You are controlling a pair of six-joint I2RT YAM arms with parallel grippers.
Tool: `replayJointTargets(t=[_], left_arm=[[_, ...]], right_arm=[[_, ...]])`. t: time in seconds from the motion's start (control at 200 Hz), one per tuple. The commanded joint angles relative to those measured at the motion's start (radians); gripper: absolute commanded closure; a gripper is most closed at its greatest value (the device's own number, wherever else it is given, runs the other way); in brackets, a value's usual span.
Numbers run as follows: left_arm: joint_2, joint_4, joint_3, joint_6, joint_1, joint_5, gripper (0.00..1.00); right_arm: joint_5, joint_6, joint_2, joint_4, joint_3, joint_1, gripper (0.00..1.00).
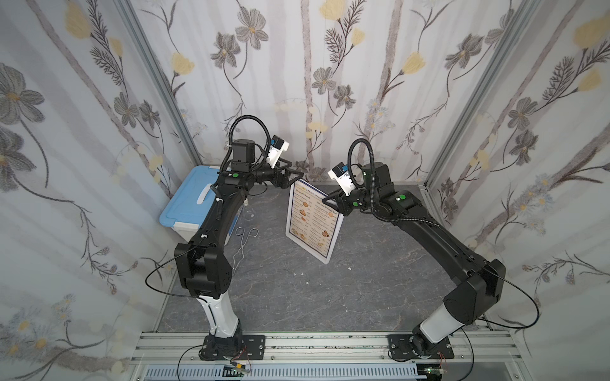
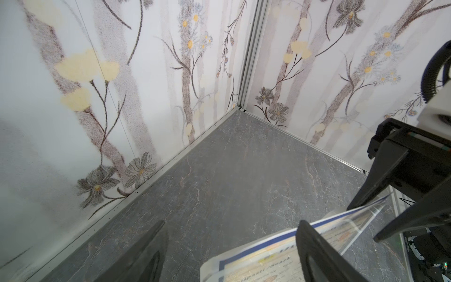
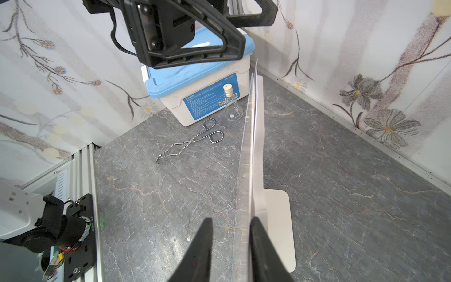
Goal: Insert the menus into the narrow rack
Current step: Insert the menu into the narrow rack.
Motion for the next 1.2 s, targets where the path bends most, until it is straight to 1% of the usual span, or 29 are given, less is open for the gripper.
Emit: replayJointTargets(t=[0.0, 0.02, 0.045, 0.105, 0.12, 0.135, 0.165, 0.21, 0.3, 0.34, 0.435, 0.595, 0.789, 1.194], left_arm=[[-0.036, 0.083, -0.031, -0.020, 0.002, -0.028, 0.03], [-0.046, 0.101, -0.044, -0.027, 0.003, -0.035, 0.01], [-0.059, 0.124, -0.061, -0.040, 0.004, -0.040, 0.00], [-0.086, 0.188, -0.104, -0.080, 0.007, -0.052, 0.00], [-0.094, 0.206, -0.115, -0.093, 0.008, -0.060, 0.00], [-0.100, 0.222, -0.127, -0.107, 0.008, -0.068, 0.00], [-0.112, 0.256, -0.157, -0.130, 0.009, -0.086, 0.00], [-0.136, 0.304, -0.204, -0.160, 0.009, -0.110, 0.00], [-0.191, 0.400, -0.304, -0.216, 0.009, -0.168, 0.00], [-0.217, 0.435, -0.349, -0.236, 0.009, -0.187, 0.00], [-0.263, 0.485, -0.443, -0.259, 0.009, -0.206, 0.00], [-0.311, 0.514, -0.529, -0.262, 0.009, -0.233, 0.00], [-0.336, 0.525, -0.563, -0.273, 0.009, -0.246, 0.00], [-0.350, 0.518, -0.578, -0.266, 0.009, -0.251, 0.00]], right_arm=[[0.124, 0.035, -0.022, 0.051, 0.019, 0.002, 0.51], [0.146, 0.043, -0.027, 0.061, 0.019, 0.003, 0.50], [0.183, 0.059, -0.032, 0.073, 0.020, 0.006, 0.48], [0.257, 0.088, -0.037, 0.094, 0.028, 0.015, 0.34], [0.269, 0.095, -0.038, 0.098, 0.030, 0.016, 0.28], [0.282, 0.102, -0.037, 0.104, 0.031, 0.017, 0.24], [0.313, 0.120, -0.037, 0.119, 0.031, 0.018, 0.21], [0.360, 0.142, -0.030, 0.131, 0.037, 0.023, 0.12], [0.456, 0.186, -0.001, 0.120, 0.073, 0.038, 0.01], [0.500, 0.204, 0.013, 0.109, 0.091, 0.045, 0.00], [0.551, 0.238, 0.045, 0.088, 0.127, 0.053, 0.00], [0.576, 0.270, 0.096, 0.042, 0.181, 0.062, 0.00], [0.601, 0.280, 0.126, 0.006, 0.197, 0.075, 0.01], [0.629, 0.283, 0.140, -0.013, 0.173, 0.094, 0.00]])
